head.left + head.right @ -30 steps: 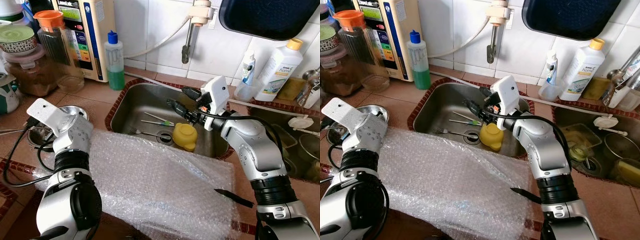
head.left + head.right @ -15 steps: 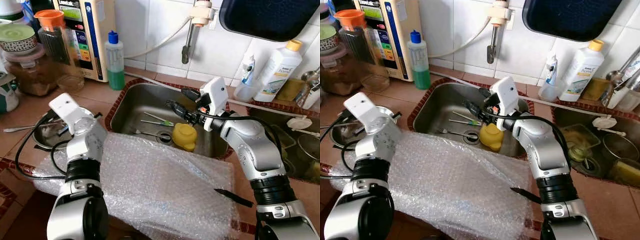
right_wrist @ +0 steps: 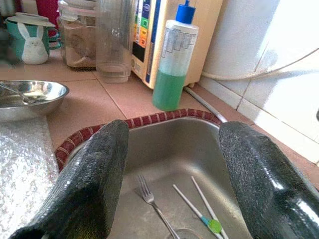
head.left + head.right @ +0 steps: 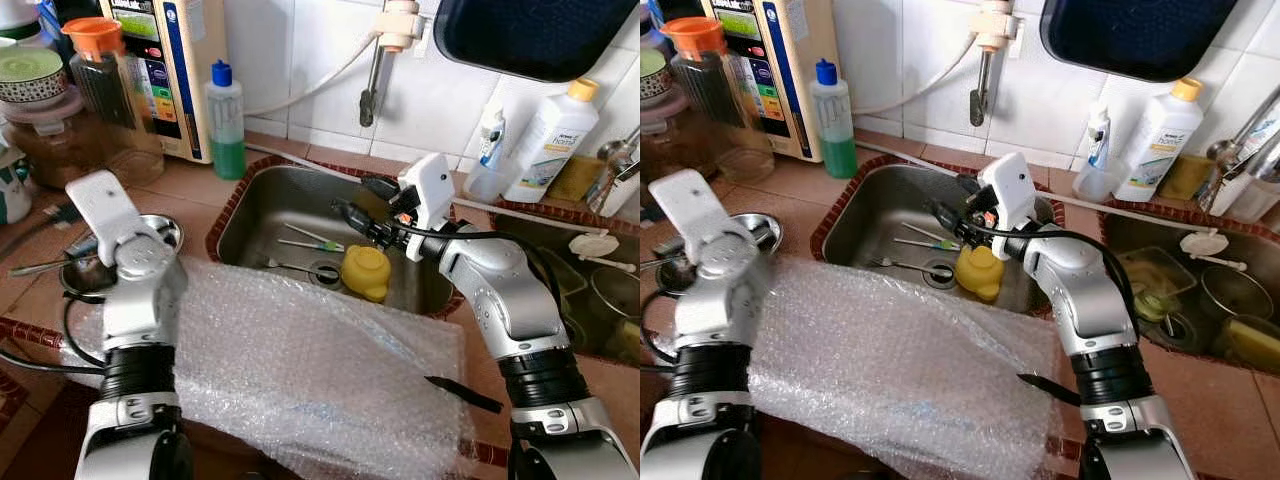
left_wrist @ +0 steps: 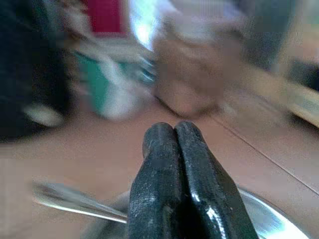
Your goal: Kitchen organization
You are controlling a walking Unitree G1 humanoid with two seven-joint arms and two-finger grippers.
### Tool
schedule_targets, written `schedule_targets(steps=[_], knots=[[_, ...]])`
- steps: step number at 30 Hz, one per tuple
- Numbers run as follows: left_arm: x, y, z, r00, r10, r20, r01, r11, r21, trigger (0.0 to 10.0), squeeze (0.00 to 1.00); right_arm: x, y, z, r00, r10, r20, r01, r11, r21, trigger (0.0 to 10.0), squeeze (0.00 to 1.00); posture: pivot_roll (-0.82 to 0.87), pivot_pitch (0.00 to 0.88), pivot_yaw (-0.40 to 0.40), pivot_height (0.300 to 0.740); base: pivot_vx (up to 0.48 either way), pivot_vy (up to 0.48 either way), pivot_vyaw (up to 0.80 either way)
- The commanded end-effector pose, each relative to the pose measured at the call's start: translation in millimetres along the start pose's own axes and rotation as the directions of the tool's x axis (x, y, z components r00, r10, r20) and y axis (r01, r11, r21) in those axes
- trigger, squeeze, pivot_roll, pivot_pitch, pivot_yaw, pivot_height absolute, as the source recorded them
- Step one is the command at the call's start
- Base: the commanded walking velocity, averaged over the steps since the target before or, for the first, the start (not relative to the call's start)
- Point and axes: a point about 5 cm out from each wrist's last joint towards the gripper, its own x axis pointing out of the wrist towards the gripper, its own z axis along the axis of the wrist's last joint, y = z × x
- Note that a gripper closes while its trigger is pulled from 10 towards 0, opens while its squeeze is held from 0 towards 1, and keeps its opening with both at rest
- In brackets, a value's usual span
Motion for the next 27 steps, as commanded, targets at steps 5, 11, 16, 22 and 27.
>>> schedule_targets(steps=[5,11,16,22,27], knots=[[-5.5,21.2,-10.7,0.996,0.086,-0.033,-0.085,0.995,0.048,10.0,0.0,2.5,-2.4,2.0,1.0,-0.003,0.005,0.003,1.0,-0.011,10.0,0.0,0.16,0.0,-0.072,0.74,0.0,0.0,0.0],[-6.1,36.4,-24.1,0.989,0.106,-0.1,-0.102,0.994,0.046,10.0,0.0,4.0,-1.0,1.0,1.0,0.003,0.006,-0.003,1.0,-0.009,10.0,0.0,0.17,0.0,-0.073,0.74,0.0,0.0,0.0],[-2.2,45.8,-28.2,0.989,0.114,-0.096,-0.105,0.991,0.087,10.0,0.0,4.7,3.6,-1.0,1.0,0.024,0.014,-0.024,1.0,0.012,10.0,0.0,0.17,0.0,-0.073,0.74,0.0,0.0,0.0],[-7.5,29.9,-20.3,0.997,-0.055,-0.06,0.06,0.995,0.076,10.0,0.0,9.3,9.1,-1.1,0.999,0.025,0.034,-0.026,1.0,0.015,10.0,0.0,0.19,0.0,-0.066,0.74,0.0,0.0,0.18],[-19.0,7.9,-12.5,0.962,-0.27,-0.036,0.271,0.961,0.051,10.0,0.0,9.3,8.3,-0.5,0.999,0.007,0.045,-0.008,1.0,0.018,10.0,0.0,0.18,0.0,-0.06,0.74,0.0,0.0,0.68]])
